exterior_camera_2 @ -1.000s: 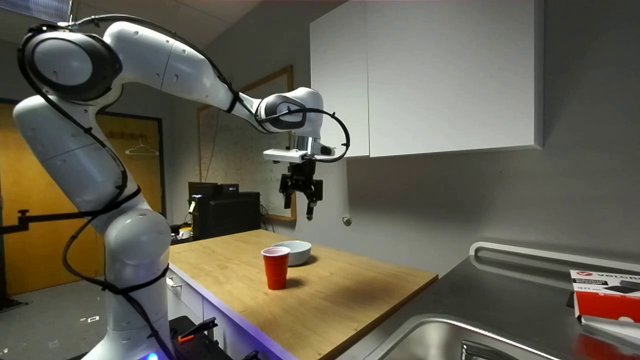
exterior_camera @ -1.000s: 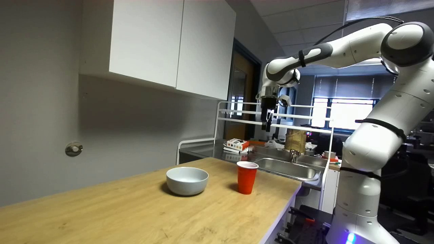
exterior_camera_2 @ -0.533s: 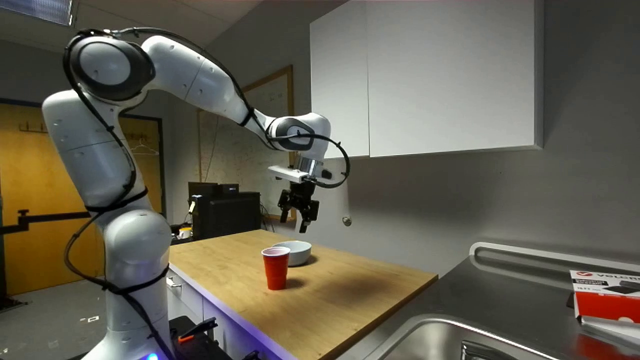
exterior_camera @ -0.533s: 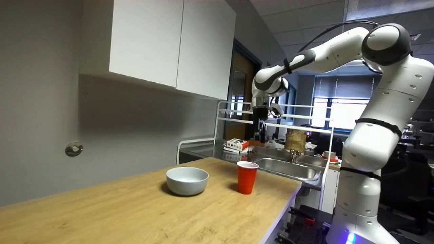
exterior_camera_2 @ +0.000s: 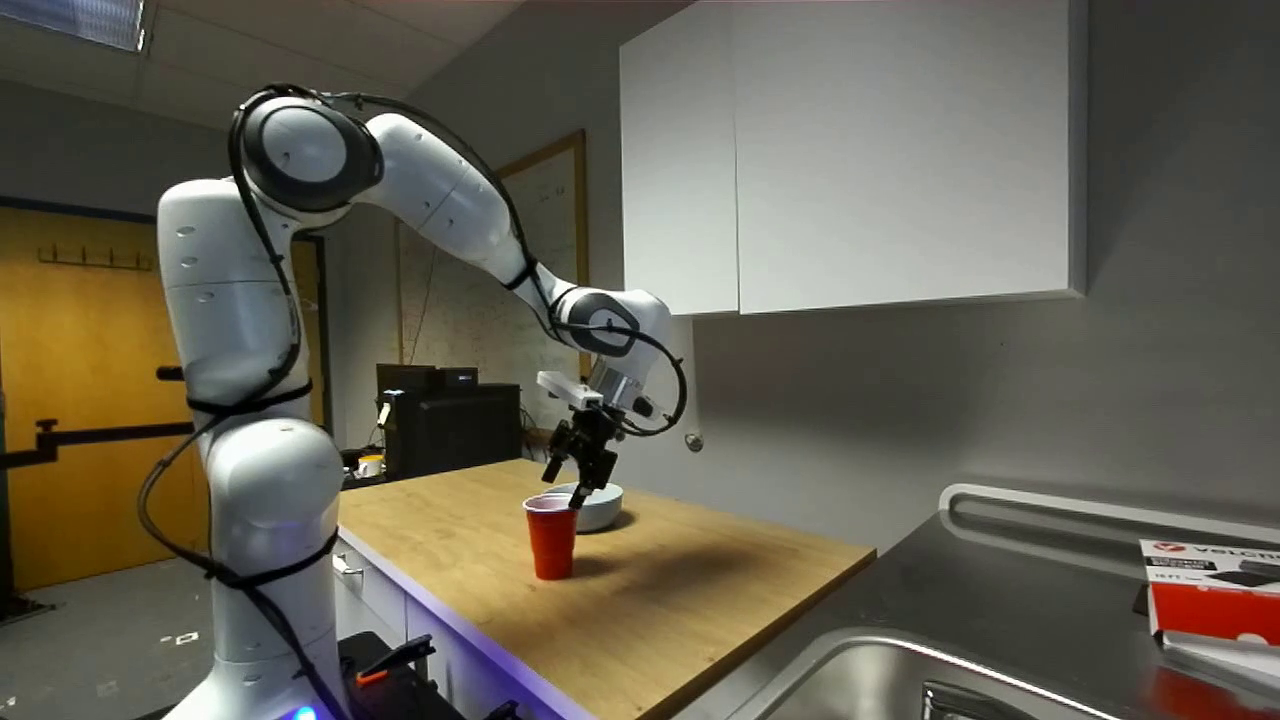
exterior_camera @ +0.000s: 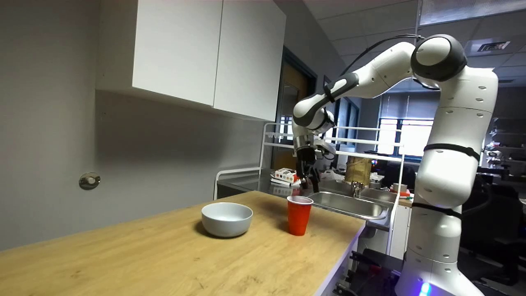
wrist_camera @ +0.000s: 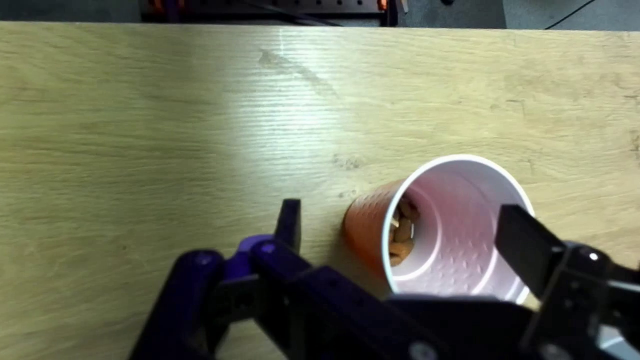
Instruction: Put the objects from the red cup into the gray bowl
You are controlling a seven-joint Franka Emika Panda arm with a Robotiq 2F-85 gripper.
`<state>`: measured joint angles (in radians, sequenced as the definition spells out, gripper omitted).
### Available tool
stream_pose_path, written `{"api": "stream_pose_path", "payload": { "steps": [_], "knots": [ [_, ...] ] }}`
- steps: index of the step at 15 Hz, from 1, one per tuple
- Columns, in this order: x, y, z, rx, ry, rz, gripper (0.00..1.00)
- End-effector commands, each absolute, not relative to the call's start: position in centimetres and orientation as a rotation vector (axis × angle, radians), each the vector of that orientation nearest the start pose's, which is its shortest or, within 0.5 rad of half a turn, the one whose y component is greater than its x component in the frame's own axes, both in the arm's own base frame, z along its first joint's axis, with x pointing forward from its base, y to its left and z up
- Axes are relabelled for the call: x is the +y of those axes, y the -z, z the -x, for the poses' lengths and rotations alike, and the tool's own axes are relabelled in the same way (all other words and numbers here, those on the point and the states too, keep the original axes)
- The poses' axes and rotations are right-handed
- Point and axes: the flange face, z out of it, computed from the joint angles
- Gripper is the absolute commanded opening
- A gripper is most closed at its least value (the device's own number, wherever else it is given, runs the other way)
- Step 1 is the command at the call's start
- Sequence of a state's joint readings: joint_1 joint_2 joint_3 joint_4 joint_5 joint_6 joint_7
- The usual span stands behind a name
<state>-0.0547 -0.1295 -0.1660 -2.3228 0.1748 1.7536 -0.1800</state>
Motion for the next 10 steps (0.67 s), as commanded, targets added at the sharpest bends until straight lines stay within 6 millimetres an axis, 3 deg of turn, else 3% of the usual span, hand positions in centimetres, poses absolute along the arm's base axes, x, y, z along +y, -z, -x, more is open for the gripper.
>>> {"api": "stream_pose_path", "payload": {
  "steps": [1,3,4,6,10],
  "knots": [
    [-6.8,-34.2,-44.3,0.252,-0.68,2.799,1.0],
    [-6.5,-33.0,-44.8,0.293,-0.724,2.805,1.0],
    [-6.5,-32.6,-44.9,0.325,-0.733,2.814,0.75],
    [-6.4,-31.9,-45.2,0.359,-0.758,2.813,0.69],
    [-6.3,-31.7,-45.8,0.411,-0.769,2.818,0.36]
  ]
}}
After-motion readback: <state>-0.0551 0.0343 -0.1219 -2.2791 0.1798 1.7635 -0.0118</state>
